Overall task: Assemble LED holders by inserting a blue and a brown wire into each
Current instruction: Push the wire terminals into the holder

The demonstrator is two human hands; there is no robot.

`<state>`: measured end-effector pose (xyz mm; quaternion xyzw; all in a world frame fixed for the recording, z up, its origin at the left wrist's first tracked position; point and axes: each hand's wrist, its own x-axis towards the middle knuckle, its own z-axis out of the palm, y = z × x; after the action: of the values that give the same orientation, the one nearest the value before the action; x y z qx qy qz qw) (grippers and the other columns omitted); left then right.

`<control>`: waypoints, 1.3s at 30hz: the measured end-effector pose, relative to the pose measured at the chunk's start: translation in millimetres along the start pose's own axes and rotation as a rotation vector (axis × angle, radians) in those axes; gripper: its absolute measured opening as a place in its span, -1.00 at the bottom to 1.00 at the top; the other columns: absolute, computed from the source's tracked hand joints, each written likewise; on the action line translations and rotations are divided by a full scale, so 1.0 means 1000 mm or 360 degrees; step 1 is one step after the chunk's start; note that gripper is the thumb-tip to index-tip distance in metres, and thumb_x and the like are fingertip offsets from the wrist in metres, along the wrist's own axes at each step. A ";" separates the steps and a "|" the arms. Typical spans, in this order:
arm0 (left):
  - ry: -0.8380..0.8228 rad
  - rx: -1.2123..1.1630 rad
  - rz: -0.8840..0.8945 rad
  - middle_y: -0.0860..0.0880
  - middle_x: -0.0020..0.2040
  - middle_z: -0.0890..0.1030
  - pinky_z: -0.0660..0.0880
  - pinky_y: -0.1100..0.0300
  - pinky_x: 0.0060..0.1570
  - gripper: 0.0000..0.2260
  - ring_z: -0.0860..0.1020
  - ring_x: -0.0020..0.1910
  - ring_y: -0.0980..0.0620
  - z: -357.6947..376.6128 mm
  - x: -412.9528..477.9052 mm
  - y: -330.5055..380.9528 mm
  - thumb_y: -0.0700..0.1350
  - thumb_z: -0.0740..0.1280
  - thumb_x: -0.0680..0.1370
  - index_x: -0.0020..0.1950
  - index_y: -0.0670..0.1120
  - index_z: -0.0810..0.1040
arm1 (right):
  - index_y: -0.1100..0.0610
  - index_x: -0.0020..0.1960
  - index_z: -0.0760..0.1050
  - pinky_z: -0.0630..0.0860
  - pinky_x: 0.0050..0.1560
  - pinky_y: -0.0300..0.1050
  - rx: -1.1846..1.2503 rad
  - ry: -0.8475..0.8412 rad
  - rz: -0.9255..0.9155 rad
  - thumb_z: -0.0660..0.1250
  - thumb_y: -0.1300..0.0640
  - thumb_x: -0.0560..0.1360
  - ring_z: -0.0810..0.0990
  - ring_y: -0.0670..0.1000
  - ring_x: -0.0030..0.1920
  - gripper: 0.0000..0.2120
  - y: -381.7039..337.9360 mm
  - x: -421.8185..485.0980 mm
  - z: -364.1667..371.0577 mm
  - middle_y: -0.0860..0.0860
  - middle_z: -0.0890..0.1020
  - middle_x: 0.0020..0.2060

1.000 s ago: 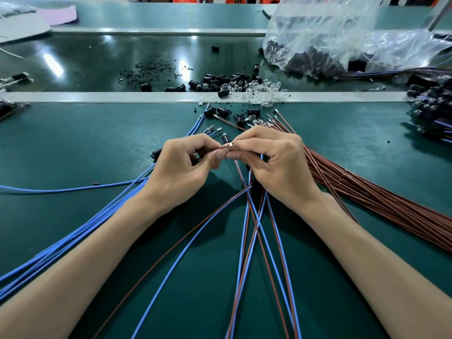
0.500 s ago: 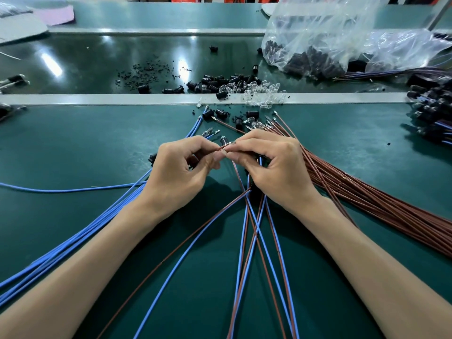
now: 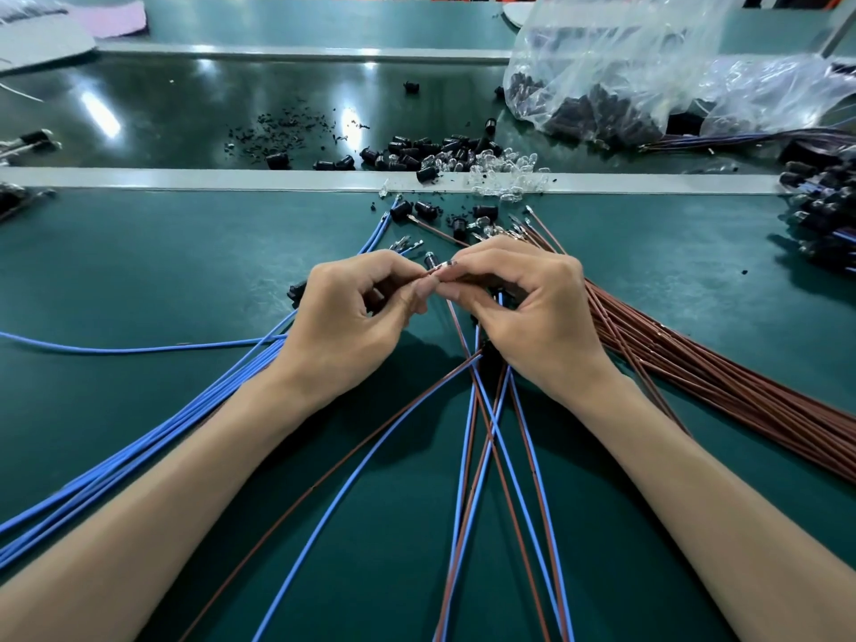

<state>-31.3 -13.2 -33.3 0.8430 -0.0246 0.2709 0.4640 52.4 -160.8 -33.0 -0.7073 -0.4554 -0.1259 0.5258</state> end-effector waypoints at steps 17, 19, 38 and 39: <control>0.0388 -0.0014 0.0120 -0.03 -0.27 0.48 0.23 0.39 -0.36 -0.95 0.36 -0.36 0.12 0.003 0.001 0.007 -0.11 0.33 0.55 -0.04 -0.01 0.59 | 0.32 -0.17 0.62 0.54 -0.10 -0.29 -0.0044 -0.0038 -0.0032 0.51 0.33 0.36 0.61 -0.05 -0.25 -0.89 -0.001 -0.002 0.002 0.10 0.67 -0.24; 0.0343 0.0047 0.0061 -0.09 -0.26 0.49 0.22 0.42 -0.37 -0.95 0.35 -0.38 0.16 0.004 0.002 0.006 -0.11 0.35 0.54 -0.06 -0.03 0.62 | 0.31 -0.16 0.63 0.55 -0.07 -0.25 -0.0077 -0.0042 -0.0101 0.51 0.33 0.36 0.62 -0.01 -0.21 -0.90 -0.001 -0.002 0.002 0.12 0.67 -0.21; 0.0060 -0.0192 -0.0139 0.10 -0.28 0.48 0.31 0.23 -0.29 -0.89 0.43 -0.29 0.15 0.002 0.002 0.008 -0.01 0.29 0.55 -0.16 0.11 0.56 | 0.30 -0.14 0.60 0.56 -0.09 -0.30 -0.0015 0.0141 -0.0096 0.51 0.34 0.36 0.62 -0.11 -0.22 -0.88 -0.004 -0.005 0.004 0.05 0.67 -0.22; 0.0063 -0.0182 -0.0122 0.08 -0.28 0.47 0.31 0.18 -0.29 -0.88 0.42 -0.29 0.10 0.002 0.002 0.009 -0.03 0.28 0.56 -0.16 0.11 0.55 | 0.30 -0.14 0.60 0.56 -0.09 -0.30 -0.0008 0.0148 -0.0097 0.51 0.34 0.37 0.62 -0.11 -0.22 -0.88 -0.004 -0.004 0.004 0.05 0.67 -0.22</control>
<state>-31.0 -18.9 -26.3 0.8100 0.0015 0.2675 0.5218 45.8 -159.5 -35.3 -0.6878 -0.4515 -0.1758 0.5405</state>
